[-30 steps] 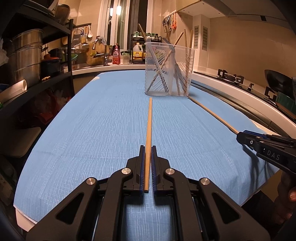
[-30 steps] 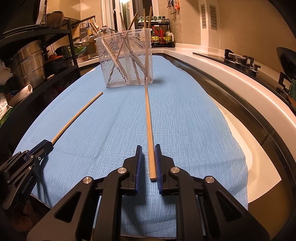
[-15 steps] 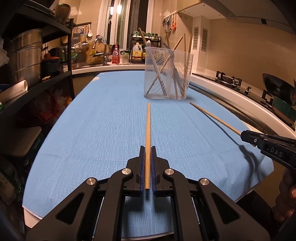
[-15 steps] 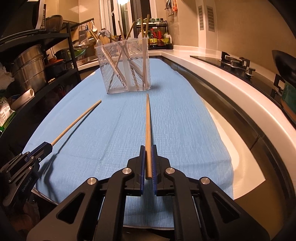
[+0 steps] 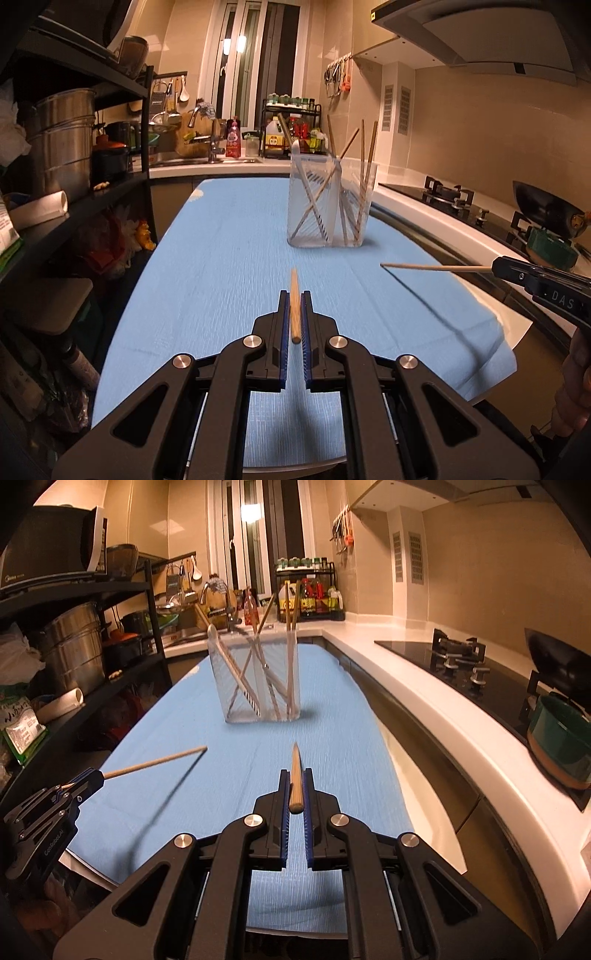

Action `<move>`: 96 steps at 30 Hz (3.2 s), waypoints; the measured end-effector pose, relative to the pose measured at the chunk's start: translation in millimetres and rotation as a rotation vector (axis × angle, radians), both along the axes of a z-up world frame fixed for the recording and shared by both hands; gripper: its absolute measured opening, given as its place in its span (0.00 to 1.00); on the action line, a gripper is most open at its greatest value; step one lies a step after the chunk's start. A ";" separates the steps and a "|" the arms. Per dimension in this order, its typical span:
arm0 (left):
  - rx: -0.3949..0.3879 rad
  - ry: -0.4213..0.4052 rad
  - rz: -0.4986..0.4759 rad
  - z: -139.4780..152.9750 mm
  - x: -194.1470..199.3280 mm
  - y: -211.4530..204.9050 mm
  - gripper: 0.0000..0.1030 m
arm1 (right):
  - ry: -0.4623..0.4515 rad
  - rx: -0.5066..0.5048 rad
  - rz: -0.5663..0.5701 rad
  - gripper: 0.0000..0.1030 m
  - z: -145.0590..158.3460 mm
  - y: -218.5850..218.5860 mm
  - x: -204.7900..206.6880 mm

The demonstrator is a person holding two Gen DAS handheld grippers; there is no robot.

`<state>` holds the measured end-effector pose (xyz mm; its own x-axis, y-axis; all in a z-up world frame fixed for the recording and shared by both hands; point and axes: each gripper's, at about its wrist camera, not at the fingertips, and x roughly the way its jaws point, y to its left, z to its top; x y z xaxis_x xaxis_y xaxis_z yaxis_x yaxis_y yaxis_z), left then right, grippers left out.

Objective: Organize utensils
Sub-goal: 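Lift both held chopsticks and carry them up over the clear container, then lower the chopsticks into the container and open both tools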

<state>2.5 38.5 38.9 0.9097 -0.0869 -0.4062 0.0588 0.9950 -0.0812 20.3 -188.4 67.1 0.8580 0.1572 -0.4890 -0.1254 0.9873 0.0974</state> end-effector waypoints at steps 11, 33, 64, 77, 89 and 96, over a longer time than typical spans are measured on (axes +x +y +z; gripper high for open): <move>-0.014 -0.071 -0.030 41.4 -2.3 1.5 0.06 | -0.100 0.009 0.015 0.07 53.1 -0.7 0.5; -0.105 0.015 -0.084 108.1 51.6 26.8 0.06 | -0.139 0.028 0.054 0.07 95.7 7.9 40.6; -0.076 -0.113 -0.185 243.4 194.6 8.0 0.06 | -0.280 0.057 0.148 0.07 230.9 9.5 171.9; 0.036 0.003 -0.185 212.1 261.4 -10.0 0.06 | -0.212 0.048 0.161 0.07 195.4 16.2 228.4; 0.076 0.130 -0.223 180.9 271.4 -16.5 0.26 | -0.069 0.015 0.161 0.17 154.9 27.3 249.0; -0.033 0.056 -0.167 189.9 226.2 6.9 0.42 | -0.110 0.016 0.068 0.52 148.0 14.1 205.1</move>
